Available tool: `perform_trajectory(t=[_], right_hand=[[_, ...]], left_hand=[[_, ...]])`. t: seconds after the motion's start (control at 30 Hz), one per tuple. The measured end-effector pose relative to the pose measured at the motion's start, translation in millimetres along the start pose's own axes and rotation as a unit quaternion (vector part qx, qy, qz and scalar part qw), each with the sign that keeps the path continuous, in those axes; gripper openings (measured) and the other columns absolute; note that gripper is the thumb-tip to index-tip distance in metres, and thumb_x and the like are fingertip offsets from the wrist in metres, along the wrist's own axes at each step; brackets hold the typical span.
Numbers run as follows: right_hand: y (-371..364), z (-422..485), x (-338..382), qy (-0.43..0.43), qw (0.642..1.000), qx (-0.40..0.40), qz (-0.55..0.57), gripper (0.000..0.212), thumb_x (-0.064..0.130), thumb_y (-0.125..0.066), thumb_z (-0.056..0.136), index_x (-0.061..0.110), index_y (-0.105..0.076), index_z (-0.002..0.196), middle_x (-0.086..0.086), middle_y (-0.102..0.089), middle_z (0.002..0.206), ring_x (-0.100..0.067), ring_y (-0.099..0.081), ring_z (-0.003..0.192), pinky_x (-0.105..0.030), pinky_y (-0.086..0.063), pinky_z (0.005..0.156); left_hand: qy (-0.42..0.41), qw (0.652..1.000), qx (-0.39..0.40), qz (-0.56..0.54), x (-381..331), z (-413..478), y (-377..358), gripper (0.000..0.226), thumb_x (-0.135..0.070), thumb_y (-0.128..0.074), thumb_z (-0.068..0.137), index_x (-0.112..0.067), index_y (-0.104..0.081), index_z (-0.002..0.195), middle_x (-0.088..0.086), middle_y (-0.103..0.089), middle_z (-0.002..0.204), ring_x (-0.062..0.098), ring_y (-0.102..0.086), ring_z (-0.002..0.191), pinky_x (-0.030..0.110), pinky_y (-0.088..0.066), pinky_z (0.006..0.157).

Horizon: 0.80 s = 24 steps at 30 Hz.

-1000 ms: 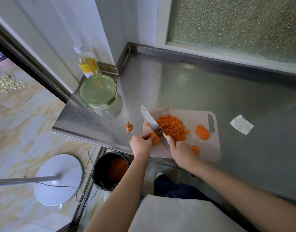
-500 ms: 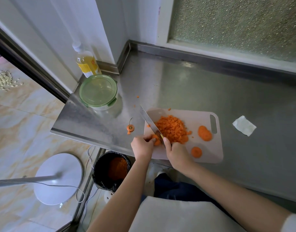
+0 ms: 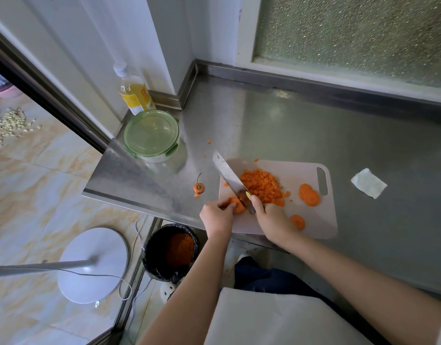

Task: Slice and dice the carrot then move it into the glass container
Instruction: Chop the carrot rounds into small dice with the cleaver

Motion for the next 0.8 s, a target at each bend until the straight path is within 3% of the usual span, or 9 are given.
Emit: perform_trajectory(t=[0.17, 0.33, 0.6, 0.8], right_hand=[[5, -5, 0, 0.000, 1.000, -0.004, 0.014, 0.063, 0.045, -0.022, 0.102, 0.015, -0.040, 0.050, -0.001, -0.045, 0.052, -0.015, -0.042, 0.053, -0.024, -0.027, 0.049], [4, -10, -3, -0.008, 1.000, -0.001, 0.010, 0.062, 0.046, -0.021, 0.101, 0.015, -0.044, 0.052, 0.000, -0.047, 0.055, -0.013, -0.045, 0.055, -0.023, -0.028, 0.049], [3, -18, -3, 0.002, 1.000, 0.000, 0.003, 0.061, 0.047, -0.022, 0.101, 0.017, -0.043, 0.053, 0.000, -0.047, 0.056, -0.023, -0.050, 0.068, -0.028, -0.032, 0.060], [2, -16, 4, 0.012, 0.999, -0.016, -0.040, 0.069, 0.049, -0.020, 0.100, 0.001, -0.063, 0.074, -0.018, -0.066, 0.079, -0.030, -0.062, 0.079, -0.027, -0.037, 0.064]], left_hand=[[0.004, 1.000, 0.000, -0.011, 2, 0, -1, 0.026, -0.018, -0.069, 0.084, -0.013, -0.071, 0.109, 0.002, -0.070, 0.109, 0.014, -0.062, 0.100, 0.006, -0.032, 0.071], [-0.004, 1.000, -0.001, -0.013, 1, 0, -1, 0.025, -0.016, -0.069, 0.083, -0.012, -0.071, 0.107, 0.003, -0.071, 0.107, 0.014, -0.062, 0.098, 0.008, -0.033, 0.073], [-0.010, 1.000, 0.002, -0.013, 0, 1, -2, 0.022, -0.016, -0.069, 0.083, -0.011, -0.072, 0.105, 0.003, -0.071, 0.105, 0.010, -0.060, 0.090, 0.012, -0.035, 0.075], [-0.005, 1.000, 0.013, -0.016, 0, 3, -4, 0.019, -0.014, -0.067, 0.085, -0.010, -0.073, 0.103, 0.003, -0.071, 0.102, 0.005, -0.053, 0.080, 0.012, -0.035, 0.070]])
Point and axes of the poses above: each hand's wrist, its own z-axis towards the middle knuckle, its own y-axis out of the back of the hand, x = y × z, the point moved 10 cm from there along z, towards the middle knuckle
